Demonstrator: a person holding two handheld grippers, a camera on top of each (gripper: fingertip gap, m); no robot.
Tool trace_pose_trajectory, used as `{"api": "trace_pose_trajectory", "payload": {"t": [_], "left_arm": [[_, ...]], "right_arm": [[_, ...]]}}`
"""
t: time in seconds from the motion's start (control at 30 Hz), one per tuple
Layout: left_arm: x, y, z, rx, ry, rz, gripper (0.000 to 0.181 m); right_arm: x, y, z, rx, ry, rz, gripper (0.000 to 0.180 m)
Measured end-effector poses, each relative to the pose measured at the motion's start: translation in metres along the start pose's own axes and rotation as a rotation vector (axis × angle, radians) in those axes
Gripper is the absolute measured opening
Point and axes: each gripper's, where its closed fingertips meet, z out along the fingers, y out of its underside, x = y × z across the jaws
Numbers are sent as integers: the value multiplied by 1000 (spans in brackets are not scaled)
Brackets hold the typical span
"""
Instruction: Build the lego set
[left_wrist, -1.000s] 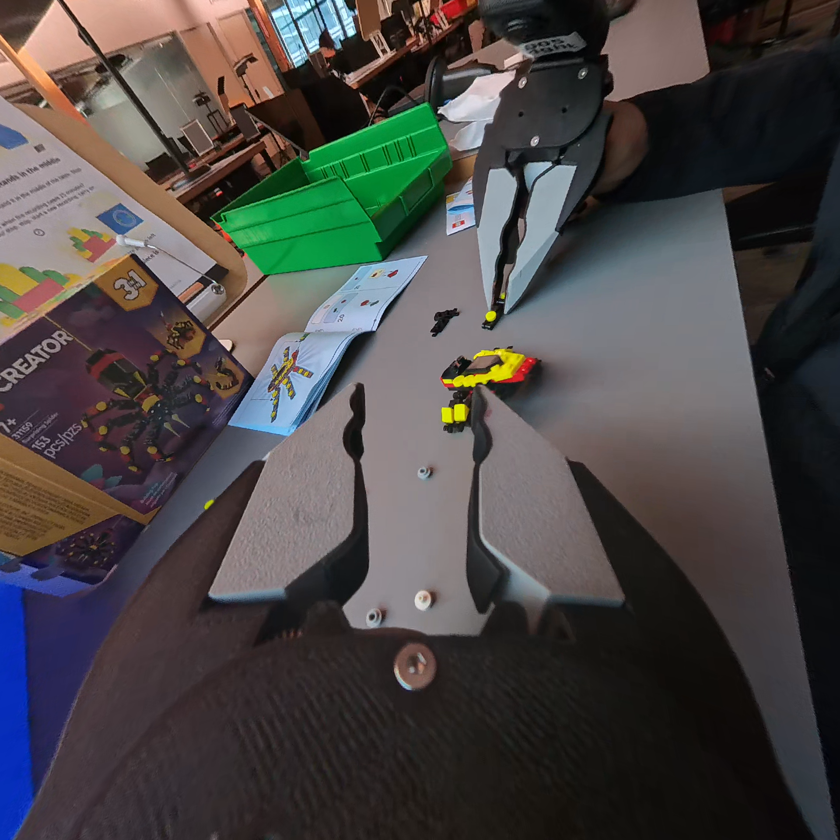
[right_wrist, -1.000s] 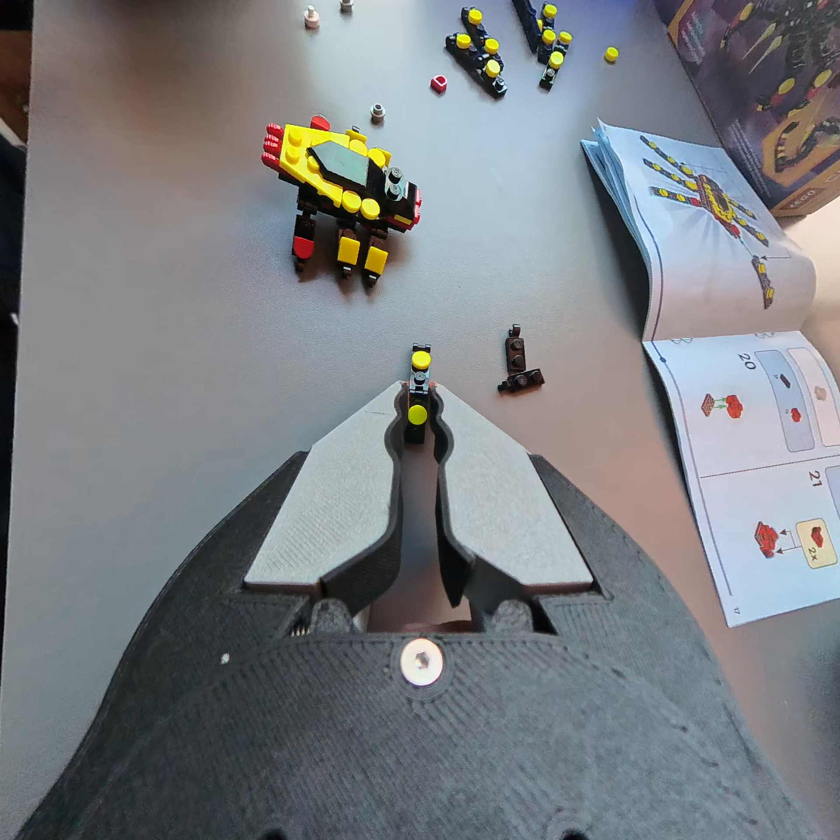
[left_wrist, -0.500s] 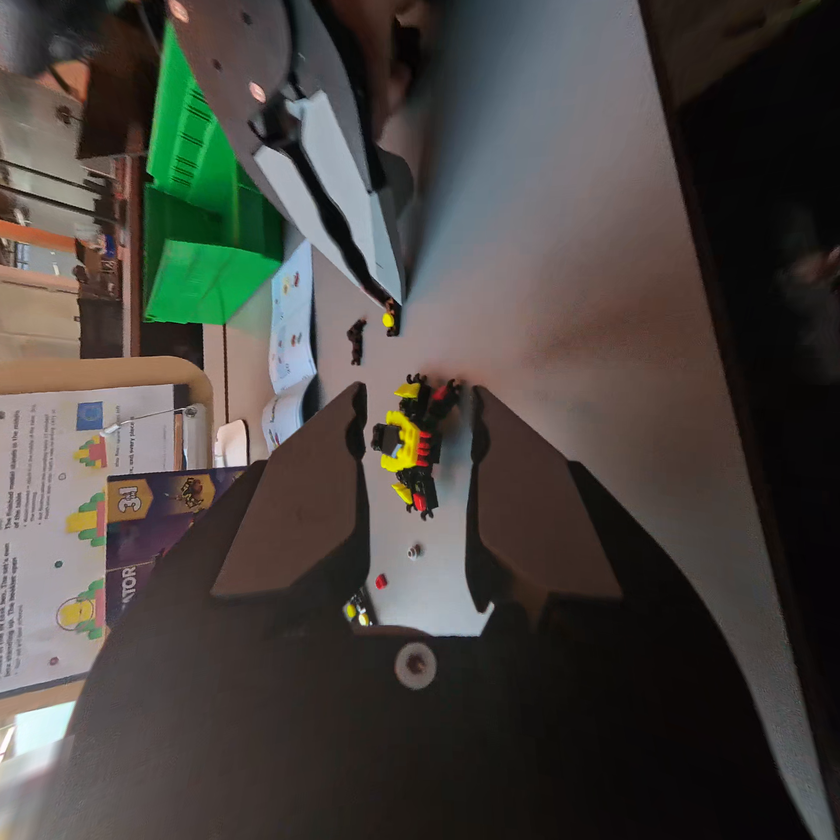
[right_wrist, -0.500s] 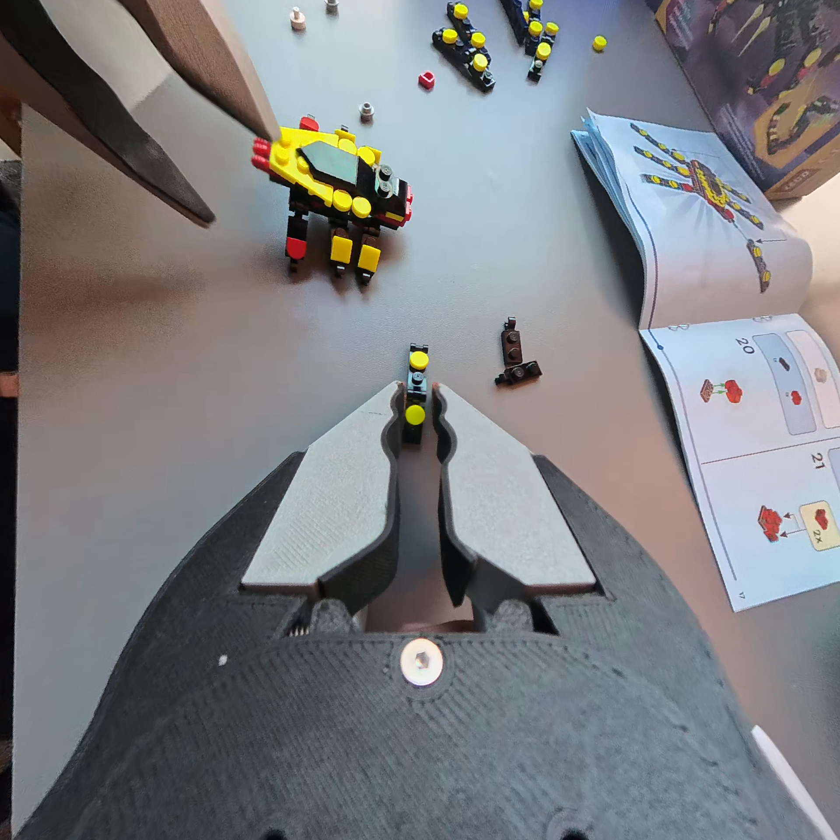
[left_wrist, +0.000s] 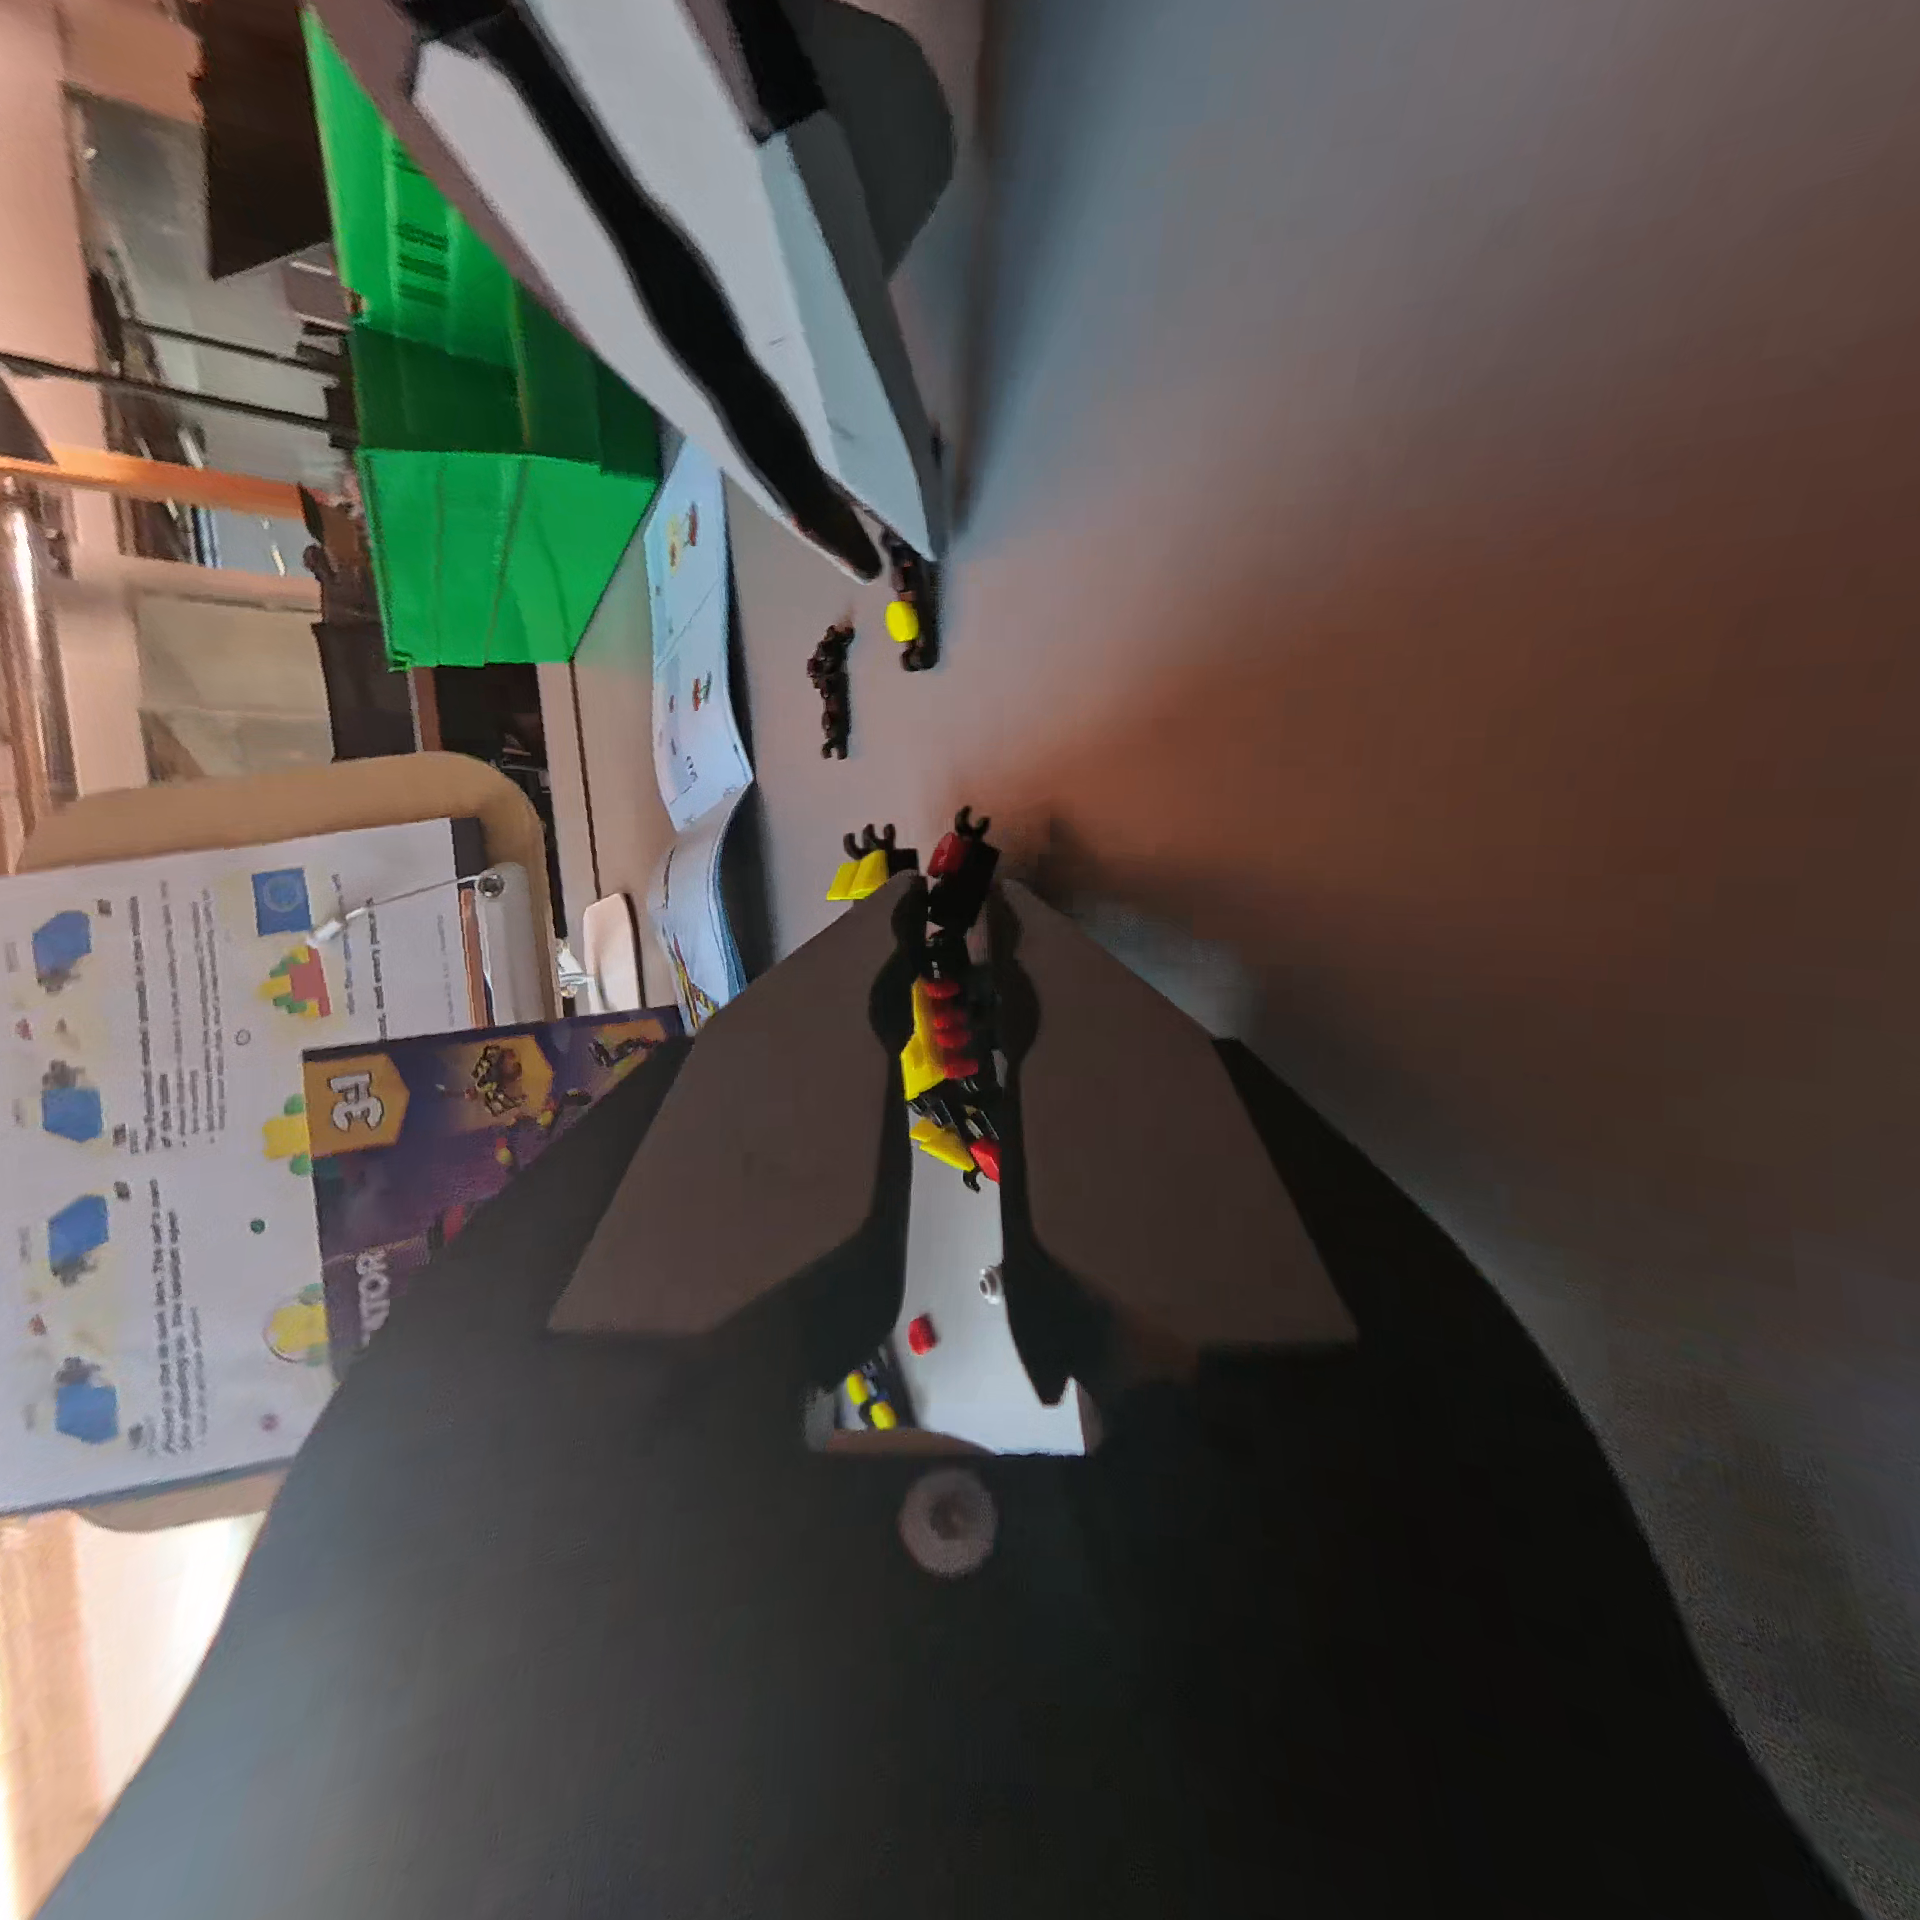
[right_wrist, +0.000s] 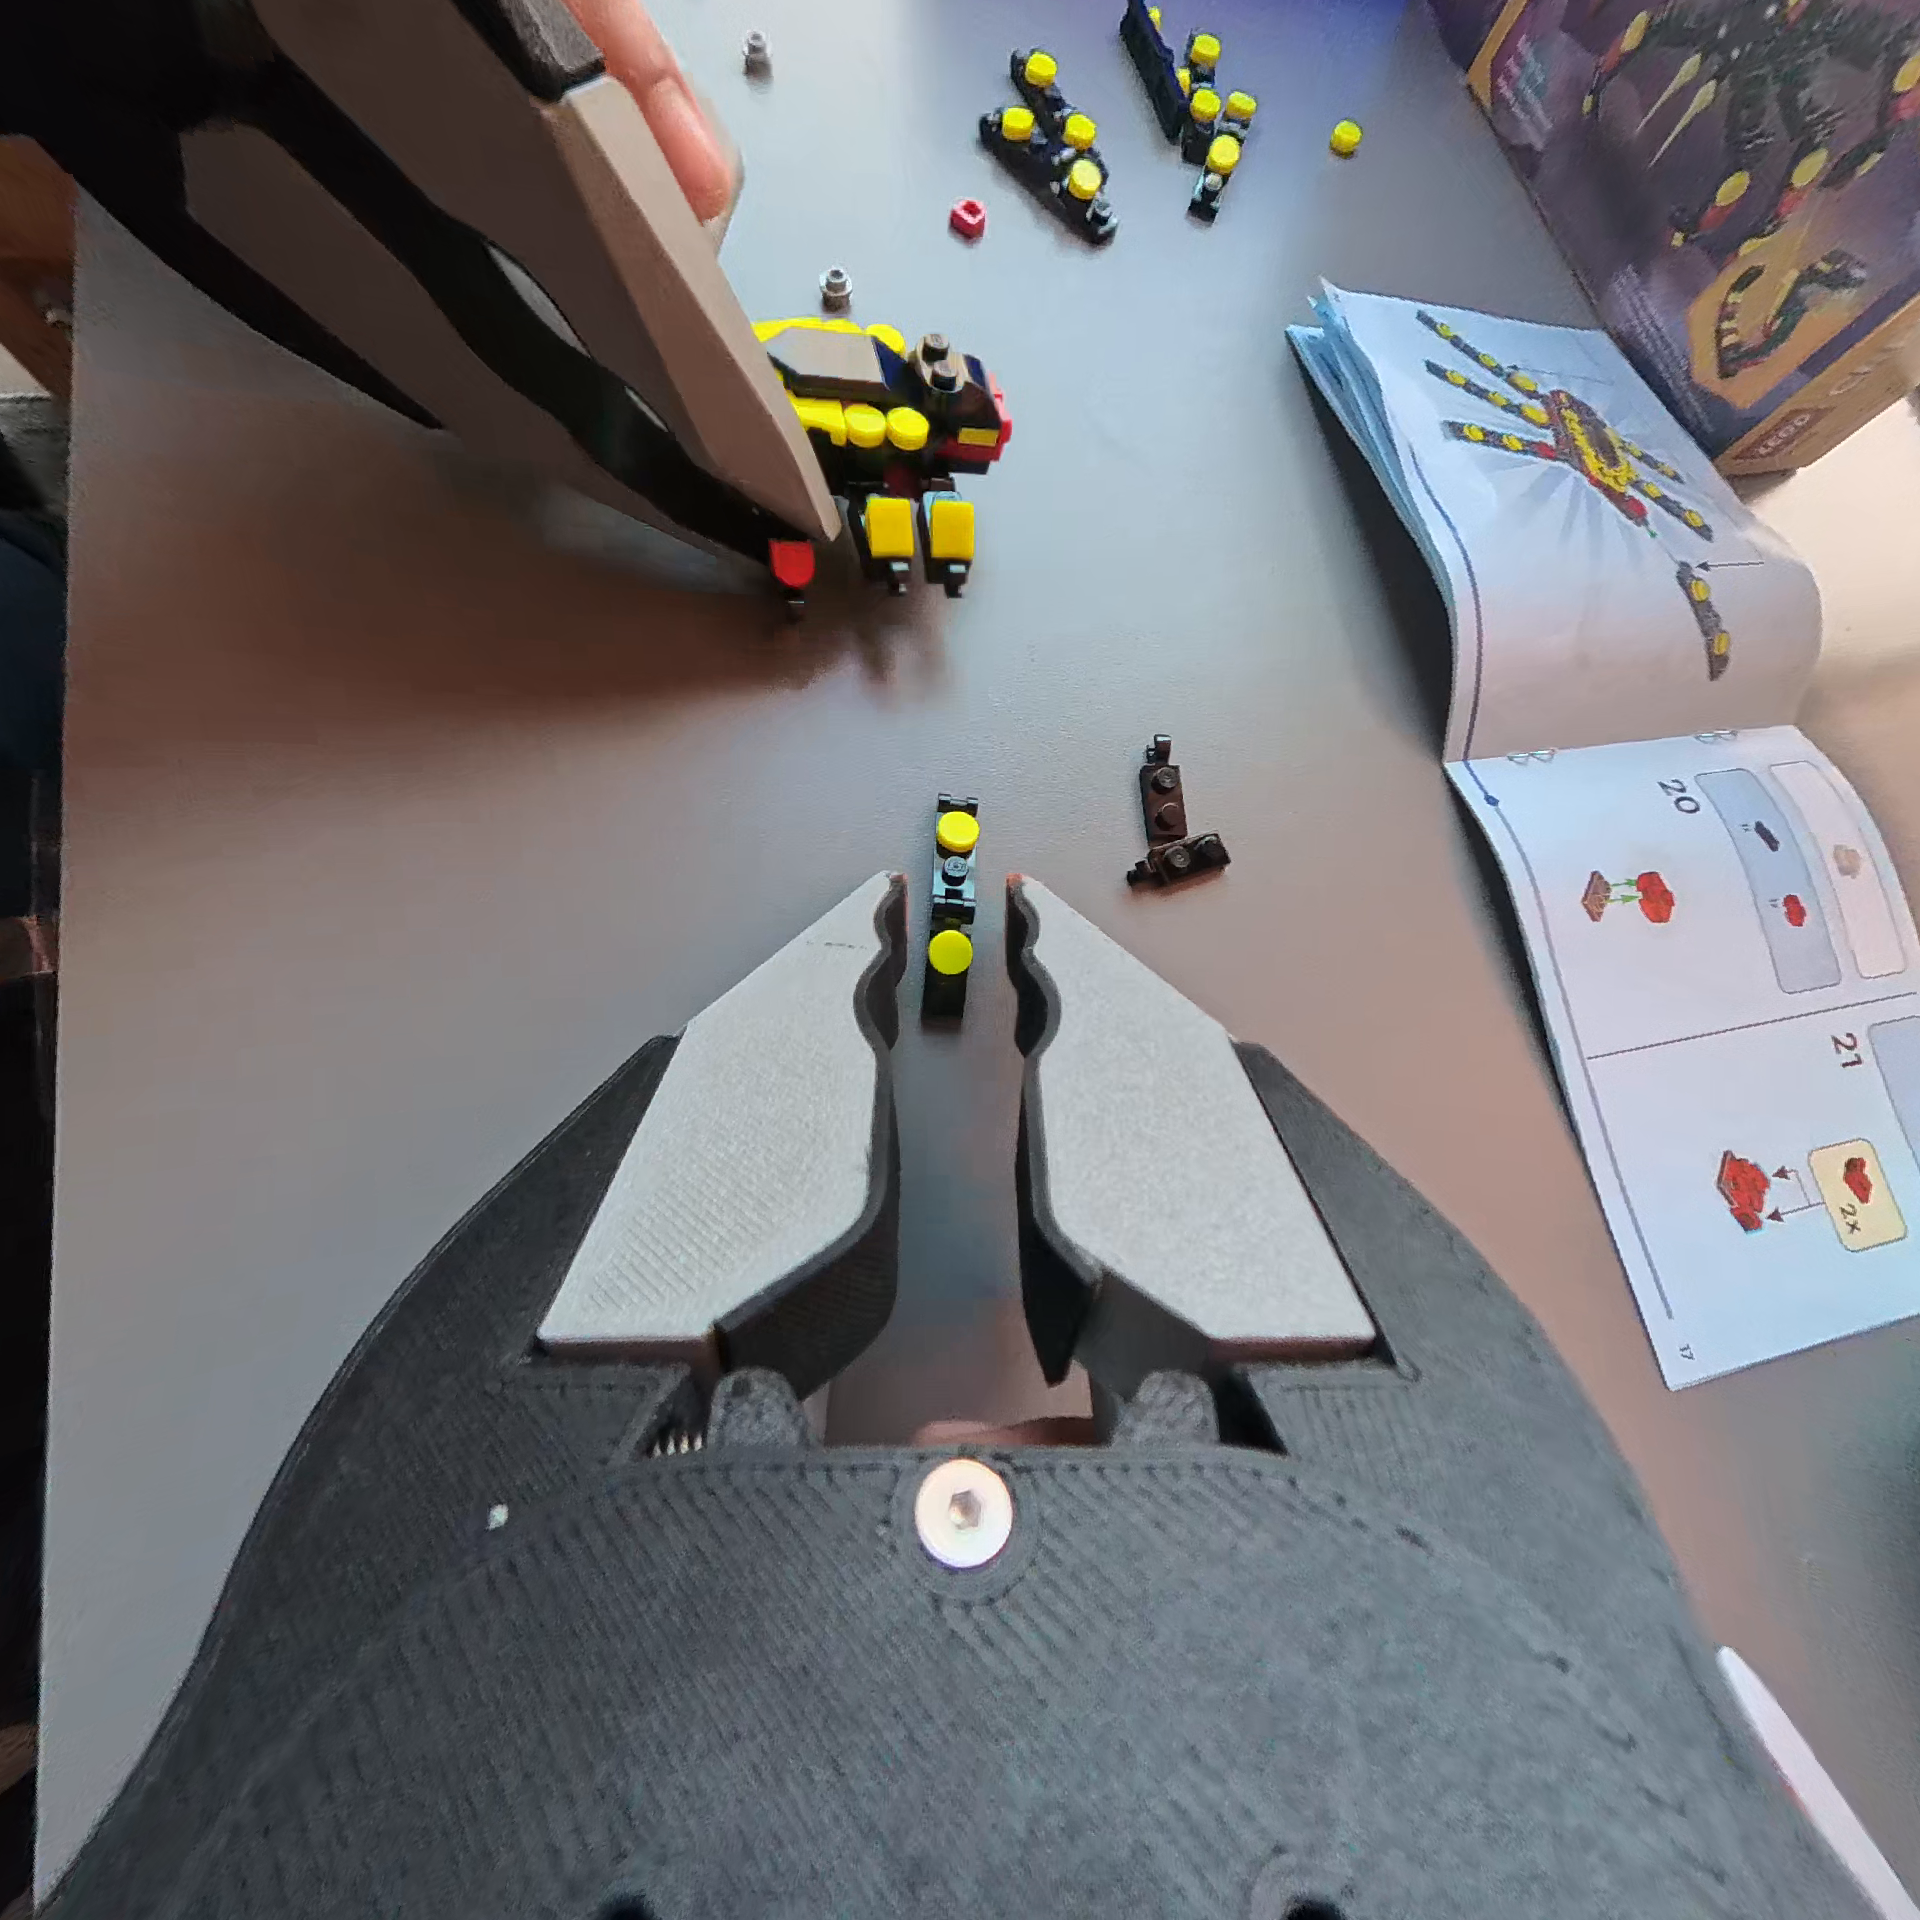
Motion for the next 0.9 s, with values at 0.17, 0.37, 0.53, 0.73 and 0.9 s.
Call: {"api": "trace_pose_trajectory", "payload": {"t": [0.17, 0.37, 0.53, 0.73, 0.9], "left_arm": [[-14, -9, -16, 162, -16, -258, 7], [-27, -26, -41, 433, 32, -453, 7], [-32, -23, -49, 531, 37, -530, 7], [-33, -22, -53, 580, 63, -552, 6], [-48, -12, -54, 583, 25, -669, 6]], "right_arm": [[-6, -32, -8, 127, 91, -139, 44], [-20, -77, -2, 209, 247, -391, 54], [-27, -87, 15, 192, 229, -479, 51], [-33, -95, 22, 200, 144, -519, 35], [-27, -100, 16, 241, 206, -503, 17]]}}
